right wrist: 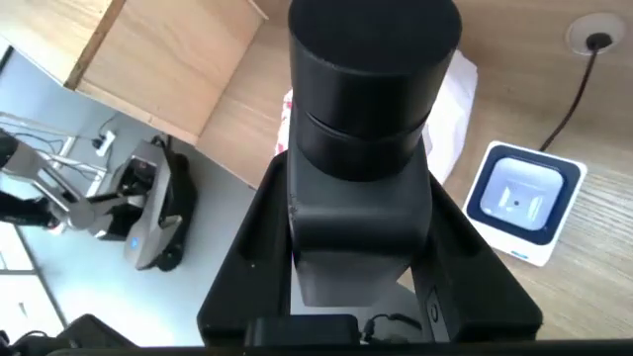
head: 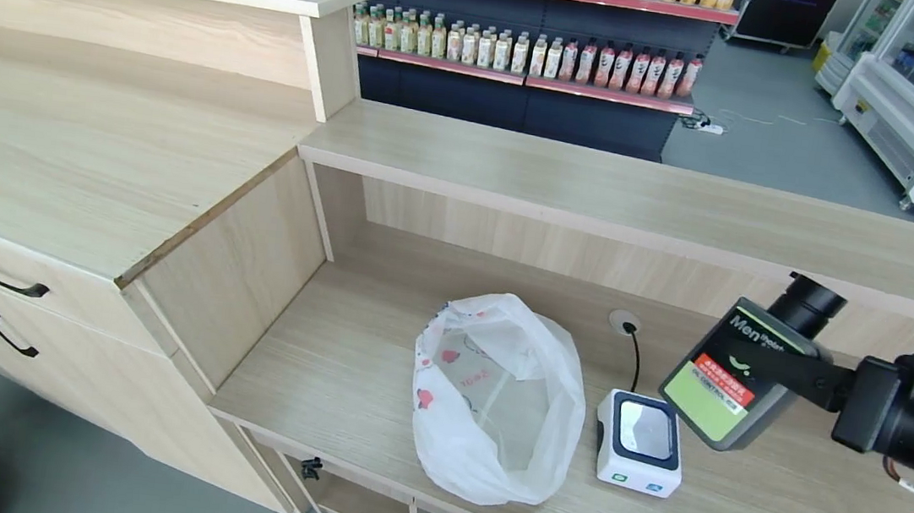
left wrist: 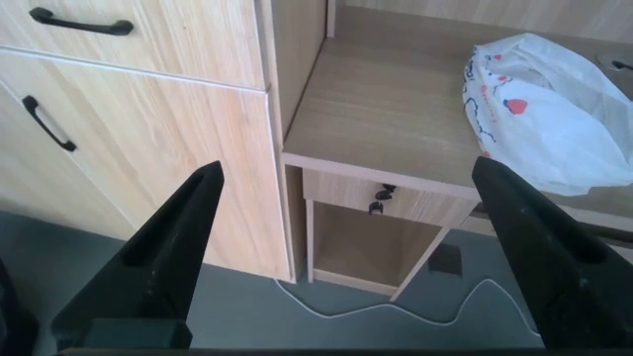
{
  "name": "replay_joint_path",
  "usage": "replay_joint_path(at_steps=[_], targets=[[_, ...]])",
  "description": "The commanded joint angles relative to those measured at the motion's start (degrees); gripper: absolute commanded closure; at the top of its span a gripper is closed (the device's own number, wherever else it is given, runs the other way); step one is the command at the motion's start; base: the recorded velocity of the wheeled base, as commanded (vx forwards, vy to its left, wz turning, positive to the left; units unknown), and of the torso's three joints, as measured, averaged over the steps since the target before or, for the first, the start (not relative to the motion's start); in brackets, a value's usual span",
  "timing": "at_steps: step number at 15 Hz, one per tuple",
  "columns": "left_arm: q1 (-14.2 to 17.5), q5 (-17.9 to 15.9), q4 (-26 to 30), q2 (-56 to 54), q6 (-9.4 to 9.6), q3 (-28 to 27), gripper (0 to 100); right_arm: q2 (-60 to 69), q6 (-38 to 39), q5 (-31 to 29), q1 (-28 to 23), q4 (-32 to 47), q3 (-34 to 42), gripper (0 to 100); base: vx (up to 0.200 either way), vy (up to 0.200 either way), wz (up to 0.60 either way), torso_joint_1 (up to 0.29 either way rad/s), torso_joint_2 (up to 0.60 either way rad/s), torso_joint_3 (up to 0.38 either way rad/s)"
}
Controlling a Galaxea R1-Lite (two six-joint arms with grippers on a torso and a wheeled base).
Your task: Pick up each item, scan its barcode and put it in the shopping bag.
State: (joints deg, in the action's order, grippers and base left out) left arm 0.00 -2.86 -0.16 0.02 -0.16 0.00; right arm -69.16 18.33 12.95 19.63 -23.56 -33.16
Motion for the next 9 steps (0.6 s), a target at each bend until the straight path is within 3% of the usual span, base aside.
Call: replay_joint_path(at_steps=[1,6,9], targets=[[0.00,0.05,-0.02,-0.02,-0.02,0.00,0,-9.94,0.47,7.71,-7.06,-4.56,0.99,100,0.000,0.000,0.00,0.000,0.00,0.000],[0.00,-0.04,-0.02,-0.02,-0.02,0.00,0,-24.09,0.39,19.84,-12.51,-15.63,-0.33,100,0.000,0.000,0.00,0.000,0.00,0.000],[0.00,-0.04,-0.02,-0.02,-0.02,0.00,0,-31.21,-0.58,22.30,-14.35,-18.36,-1.73,100,0.000,0.000,0.00,0.000,0.00,0.000]])
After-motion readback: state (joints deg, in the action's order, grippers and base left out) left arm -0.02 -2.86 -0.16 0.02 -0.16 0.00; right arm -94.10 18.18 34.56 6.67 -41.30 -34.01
